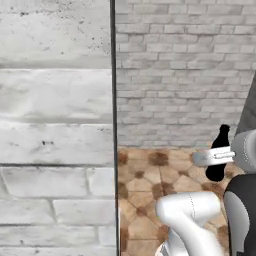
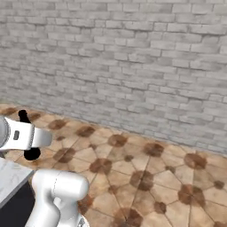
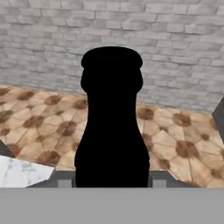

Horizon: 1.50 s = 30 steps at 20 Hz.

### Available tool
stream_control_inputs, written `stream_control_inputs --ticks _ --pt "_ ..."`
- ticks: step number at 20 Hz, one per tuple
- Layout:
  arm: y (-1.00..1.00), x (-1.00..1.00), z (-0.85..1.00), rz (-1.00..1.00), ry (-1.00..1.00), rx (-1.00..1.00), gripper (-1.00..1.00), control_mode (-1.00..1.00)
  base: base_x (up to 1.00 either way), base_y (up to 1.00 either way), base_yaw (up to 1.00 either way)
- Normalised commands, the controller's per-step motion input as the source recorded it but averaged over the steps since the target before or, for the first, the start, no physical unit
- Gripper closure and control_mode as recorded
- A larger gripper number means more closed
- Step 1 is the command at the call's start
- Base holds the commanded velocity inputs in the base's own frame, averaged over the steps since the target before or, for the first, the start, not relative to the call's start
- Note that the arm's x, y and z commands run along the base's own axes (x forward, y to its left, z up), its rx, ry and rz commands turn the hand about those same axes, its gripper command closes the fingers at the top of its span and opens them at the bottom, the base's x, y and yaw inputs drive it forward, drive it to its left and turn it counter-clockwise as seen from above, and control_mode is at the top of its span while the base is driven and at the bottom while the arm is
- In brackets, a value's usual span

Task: Open the fridge, grab two sodas, and place both sodas inside the bowl with ice on the dining counter.

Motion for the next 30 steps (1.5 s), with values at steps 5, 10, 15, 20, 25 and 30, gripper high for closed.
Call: stream_control_inputs --ticks 5,10,15,20,25,30 --pt "0.00 0.00 0.00 0.00 0.00 0.00 1.00 1.00 0.83 -0.23 0.47" --pt "0.00 0.00 0.00 0.00 0.00 0.00 1.00 1.00 0.51 -0.11 0.60" --pt "0.00 0.00 0.00 0.00 0.00 0.00 1.00 1.00 0.53 -0.07 0.64" --pt "0.00 0.00 0.00 0.00 0.00 0.00 1.00 1.00 0.70 -0.12 0.60" --pt "0.00 0.00 0.00 0.00 0.00 0.00 1.00 1.00 0.78 -0.28 0.52" --pt "0.00 0.00 0.00 0.00 0.00 0.00 1.00 1.00 0.77 -0.32 0.51"
